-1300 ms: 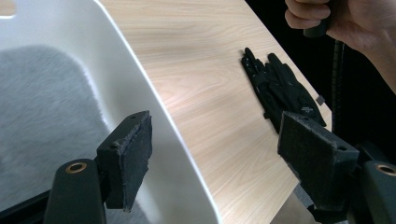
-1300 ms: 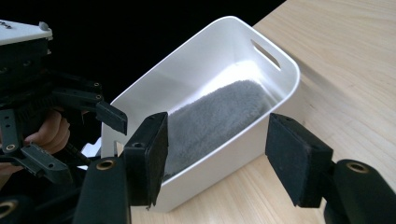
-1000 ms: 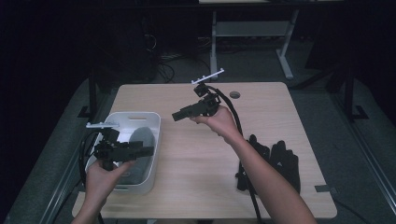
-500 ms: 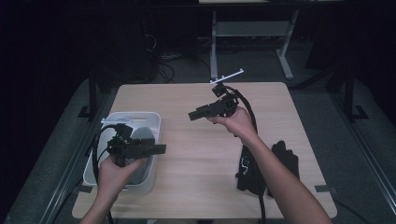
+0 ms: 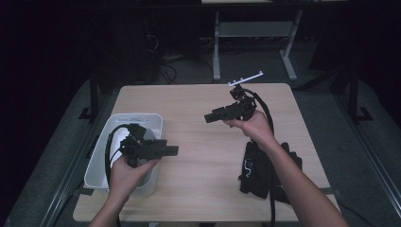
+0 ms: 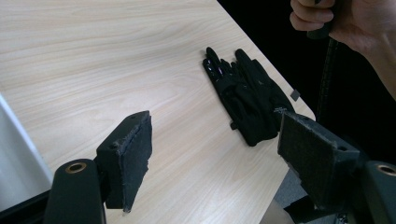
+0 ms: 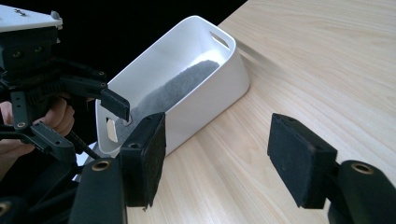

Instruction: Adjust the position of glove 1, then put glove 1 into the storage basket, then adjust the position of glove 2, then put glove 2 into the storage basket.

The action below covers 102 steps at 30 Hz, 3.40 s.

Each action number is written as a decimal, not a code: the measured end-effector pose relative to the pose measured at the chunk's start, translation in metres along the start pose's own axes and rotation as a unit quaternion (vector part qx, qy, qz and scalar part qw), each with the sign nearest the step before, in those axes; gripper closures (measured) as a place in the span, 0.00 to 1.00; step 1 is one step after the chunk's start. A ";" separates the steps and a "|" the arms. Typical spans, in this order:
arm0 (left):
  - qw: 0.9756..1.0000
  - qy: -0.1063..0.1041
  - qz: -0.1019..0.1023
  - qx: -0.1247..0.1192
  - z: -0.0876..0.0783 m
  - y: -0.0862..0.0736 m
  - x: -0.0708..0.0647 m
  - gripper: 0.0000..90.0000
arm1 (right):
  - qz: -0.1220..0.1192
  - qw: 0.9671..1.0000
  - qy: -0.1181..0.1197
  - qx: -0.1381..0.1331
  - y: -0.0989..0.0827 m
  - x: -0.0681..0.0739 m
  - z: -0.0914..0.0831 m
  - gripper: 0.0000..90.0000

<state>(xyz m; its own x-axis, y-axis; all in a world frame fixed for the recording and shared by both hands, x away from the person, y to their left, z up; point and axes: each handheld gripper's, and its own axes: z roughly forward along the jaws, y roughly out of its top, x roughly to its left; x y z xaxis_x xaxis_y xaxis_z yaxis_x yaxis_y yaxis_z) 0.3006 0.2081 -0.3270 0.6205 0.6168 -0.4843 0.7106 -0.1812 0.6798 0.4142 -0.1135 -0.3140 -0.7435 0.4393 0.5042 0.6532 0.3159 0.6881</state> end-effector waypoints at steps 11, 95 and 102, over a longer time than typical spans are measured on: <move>1.000 -0.008 0.007 0.003 0.011 0.005 -0.006 0.28 | 0.006 1.000 -0.011 -0.005 -0.013 -0.008 -0.017 0.41; 0.994 -0.065 0.058 0.068 0.144 -0.001 -0.056 0.27 | 0.076 0.983 -0.166 0.021 -0.208 -0.080 -0.130 0.42; 0.993 -0.068 0.059 0.074 0.152 -0.005 -0.059 0.27 | 0.060 0.980 -0.186 0.043 -0.224 -0.079 -0.127 0.42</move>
<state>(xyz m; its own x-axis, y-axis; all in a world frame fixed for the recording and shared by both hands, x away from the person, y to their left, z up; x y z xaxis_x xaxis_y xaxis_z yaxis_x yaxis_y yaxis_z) 0.3109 0.0563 -0.3861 0.7338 0.4768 -0.4839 0.6657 -0.3626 0.6522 0.3085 -0.3257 -0.4423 -0.5676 0.7481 0.3436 0.7543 0.3054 0.5811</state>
